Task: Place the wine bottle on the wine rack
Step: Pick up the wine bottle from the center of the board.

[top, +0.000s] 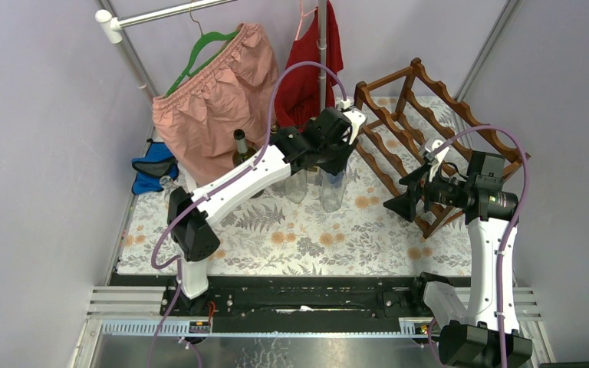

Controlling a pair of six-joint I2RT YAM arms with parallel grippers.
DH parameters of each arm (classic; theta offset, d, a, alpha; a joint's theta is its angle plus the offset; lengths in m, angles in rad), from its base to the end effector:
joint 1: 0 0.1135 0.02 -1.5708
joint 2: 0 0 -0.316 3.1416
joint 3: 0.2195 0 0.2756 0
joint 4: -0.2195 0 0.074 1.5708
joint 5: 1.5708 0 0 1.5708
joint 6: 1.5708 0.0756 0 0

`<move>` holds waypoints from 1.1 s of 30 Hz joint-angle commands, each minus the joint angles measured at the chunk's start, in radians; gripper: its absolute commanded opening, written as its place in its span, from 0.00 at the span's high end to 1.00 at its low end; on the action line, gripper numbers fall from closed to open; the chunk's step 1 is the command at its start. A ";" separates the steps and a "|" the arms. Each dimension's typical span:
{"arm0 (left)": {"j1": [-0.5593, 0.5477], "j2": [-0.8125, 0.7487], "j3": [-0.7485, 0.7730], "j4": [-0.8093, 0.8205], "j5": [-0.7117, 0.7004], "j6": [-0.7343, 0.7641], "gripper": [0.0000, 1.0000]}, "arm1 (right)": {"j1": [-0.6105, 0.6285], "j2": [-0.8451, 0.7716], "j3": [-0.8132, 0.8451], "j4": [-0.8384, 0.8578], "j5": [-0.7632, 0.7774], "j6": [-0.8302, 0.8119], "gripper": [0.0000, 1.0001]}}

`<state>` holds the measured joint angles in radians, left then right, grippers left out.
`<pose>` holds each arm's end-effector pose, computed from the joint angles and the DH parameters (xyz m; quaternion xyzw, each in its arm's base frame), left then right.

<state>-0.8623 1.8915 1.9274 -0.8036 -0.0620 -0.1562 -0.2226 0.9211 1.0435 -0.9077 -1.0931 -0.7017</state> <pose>0.3249 -0.3719 0.3792 0.3067 0.8675 -0.1655 0.3550 0.1761 0.0290 0.3806 -0.3805 0.7195 0.2840 0.5068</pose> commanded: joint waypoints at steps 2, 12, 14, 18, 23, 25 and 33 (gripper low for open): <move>0.000 -0.002 0.027 -0.014 0.033 0.014 0.75 | -0.001 0.002 0.003 -0.005 -0.024 -0.015 0.00; -0.001 -0.192 -0.134 0.141 0.168 -0.074 1.00 | -0.001 0.013 -0.008 -0.037 -0.017 -0.060 0.00; -0.002 -0.280 -0.247 0.241 0.221 -0.130 1.00 | 0.000 0.024 -0.011 -0.059 -0.026 -0.094 0.00; -0.002 -0.451 -0.526 0.450 0.309 -0.280 1.00 | 0.022 0.050 -0.022 -0.093 -0.031 -0.161 0.00; -0.003 -0.651 -0.848 0.734 0.327 -0.502 1.00 | 0.097 0.080 -0.035 -0.098 -0.032 -0.207 0.00; -0.002 -0.716 -0.967 0.888 0.315 -0.621 1.00 | 0.155 0.093 -0.038 -0.083 -0.019 -0.204 0.00; -0.021 -0.883 -1.427 1.437 0.124 -0.985 1.00 | 0.262 0.130 -0.016 -0.063 -0.052 -0.178 0.00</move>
<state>-0.8639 1.0698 0.6331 0.1570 0.1890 -0.8833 0.0200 1.0367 0.9989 -0.9756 -1.0946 -0.8677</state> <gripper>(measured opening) 0.407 0.995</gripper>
